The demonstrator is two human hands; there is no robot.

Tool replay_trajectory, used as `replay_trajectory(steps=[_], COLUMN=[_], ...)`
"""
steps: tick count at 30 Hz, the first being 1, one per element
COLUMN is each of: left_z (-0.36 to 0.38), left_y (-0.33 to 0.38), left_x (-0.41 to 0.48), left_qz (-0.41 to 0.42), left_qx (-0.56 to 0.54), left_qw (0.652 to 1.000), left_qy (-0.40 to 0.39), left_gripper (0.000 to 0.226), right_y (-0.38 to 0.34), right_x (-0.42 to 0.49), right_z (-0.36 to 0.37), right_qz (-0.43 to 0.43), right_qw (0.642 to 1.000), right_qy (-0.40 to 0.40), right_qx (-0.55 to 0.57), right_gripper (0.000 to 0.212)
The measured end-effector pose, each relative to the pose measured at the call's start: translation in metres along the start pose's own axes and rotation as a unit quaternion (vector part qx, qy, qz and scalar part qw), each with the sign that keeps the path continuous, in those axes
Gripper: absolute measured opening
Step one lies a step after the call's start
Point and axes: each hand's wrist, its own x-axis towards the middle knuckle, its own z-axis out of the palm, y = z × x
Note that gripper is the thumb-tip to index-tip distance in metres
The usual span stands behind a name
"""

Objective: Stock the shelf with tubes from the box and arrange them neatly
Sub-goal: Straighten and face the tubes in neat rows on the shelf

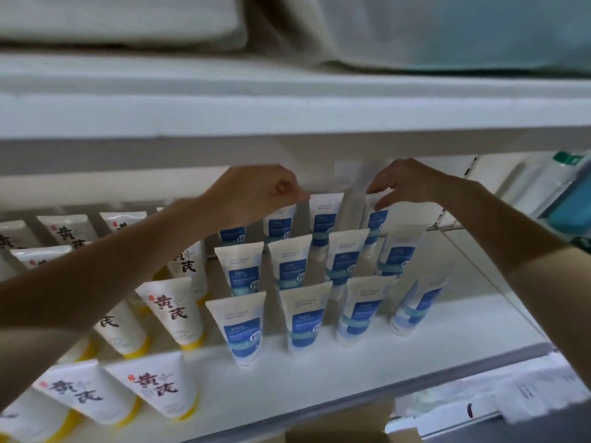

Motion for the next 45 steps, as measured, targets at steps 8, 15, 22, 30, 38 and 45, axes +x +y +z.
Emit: replay_trajectory(steps=[8, 15, 22, 30, 38, 45], left_z=[-0.018, -0.019, -0.017, -0.019, -0.013, -0.003], left_y=[-0.011, -0.018, -0.02, -0.023, -0.021, -0.021], left_x=[-0.033, -0.045, -0.052, -0.06, -0.064, -0.062], left_qz=[-0.027, -0.064, -0.075, -0.077, -0.067, -0.053], left_qx=[-0.014, -0.031, -0.028, -0.016, 0.056, 0.1], left_qw=[0.998, 0.993, 0.99, 0.987, 0.98, 0.979], left_qy=[-0.055, -0.095, -0.119, -0.14, -0.177, -0.167], left_gripper=[0.07, 0.042, 0.038, 0.034, 0.035, 0.035], right_y=[-0.005, -0.012, -0.011, -0.012, -0.118, -0.139], right_x=[0.008, 0.013, 0.014, 0.001, -0.054, -0.029], right_z=[0.012, 0.016, 0.021, -0.006, 0.003, 0.058], right_qz=[-0.024, -0.028, -0.027, 0.016, -0.107, -0.131], right_qw=[0.999, 0.999, 0.999, 0.998, 0.992, 0.987], right_qy=[0.004, 0.017, 0.036, 0.064, 0.016, -0.076], right_qx=[-0.037, -0.035, -0.026, 0.013, 0.068, -0.057], right_gripper=[0.021, 0.017, 0.018, 0.039, 0.028, 0.021])
